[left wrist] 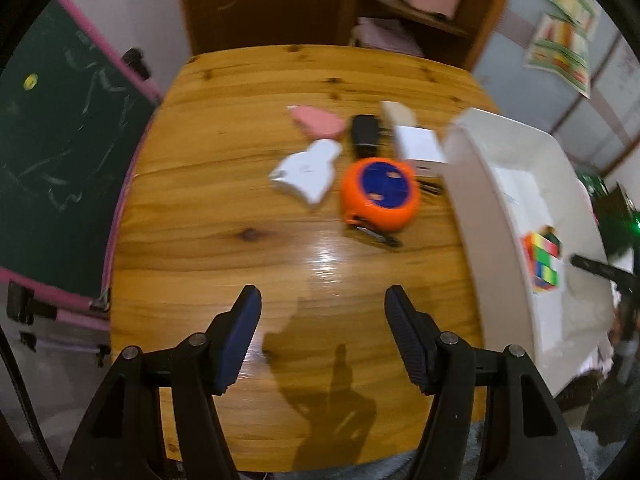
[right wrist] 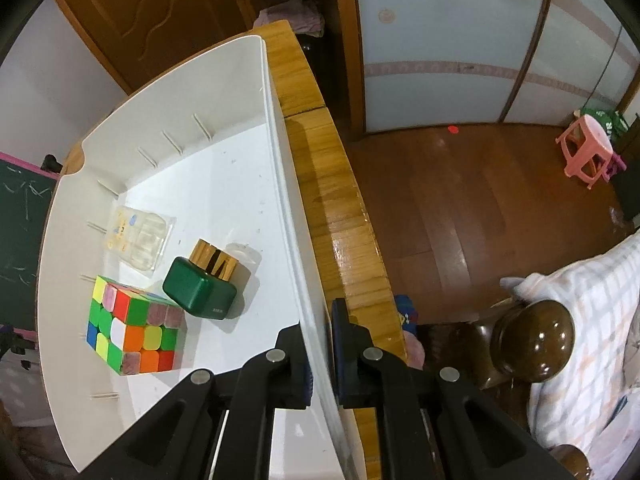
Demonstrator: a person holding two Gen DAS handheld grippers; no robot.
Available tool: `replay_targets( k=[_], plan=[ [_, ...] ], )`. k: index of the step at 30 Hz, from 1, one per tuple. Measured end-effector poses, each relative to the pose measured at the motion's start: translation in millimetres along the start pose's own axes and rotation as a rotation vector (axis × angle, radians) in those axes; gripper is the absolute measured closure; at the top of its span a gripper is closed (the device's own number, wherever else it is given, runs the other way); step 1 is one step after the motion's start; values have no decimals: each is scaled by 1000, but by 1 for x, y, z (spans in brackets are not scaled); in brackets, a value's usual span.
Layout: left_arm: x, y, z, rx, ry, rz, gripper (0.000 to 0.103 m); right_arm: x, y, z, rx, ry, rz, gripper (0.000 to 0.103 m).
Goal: Organize rigid objects
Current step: 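Move the left gripper back to the white plastic piece on the table, then close the left gripper on the white plastic piece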
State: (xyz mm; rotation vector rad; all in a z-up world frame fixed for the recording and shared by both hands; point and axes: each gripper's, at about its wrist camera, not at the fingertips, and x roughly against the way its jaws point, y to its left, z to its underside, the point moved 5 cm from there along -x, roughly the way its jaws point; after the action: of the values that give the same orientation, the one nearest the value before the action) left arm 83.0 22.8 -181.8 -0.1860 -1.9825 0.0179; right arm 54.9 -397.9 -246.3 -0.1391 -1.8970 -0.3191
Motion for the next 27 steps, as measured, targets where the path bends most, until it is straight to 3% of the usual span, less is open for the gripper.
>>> replay_targets(
  k=[6, 14, 19, 27],
  plan=[
    [-24, 18, -8, 24, 29, -35, 35, -2, -5, 1, -26, 1, -11, 97],
    [-75, 24, -49, -92, 39, -155, 35, -2, -9, 2, -77, 4, -62, 97],
    [-103, 17, -63, -182, 98, -112, 35, -2, -7, 3, -68, 4, -55, 97],
    [-121, -2, -76, -299, 113, -53, 35, -4, -6, 3, -64, 18, -46, 97]
  ],
)
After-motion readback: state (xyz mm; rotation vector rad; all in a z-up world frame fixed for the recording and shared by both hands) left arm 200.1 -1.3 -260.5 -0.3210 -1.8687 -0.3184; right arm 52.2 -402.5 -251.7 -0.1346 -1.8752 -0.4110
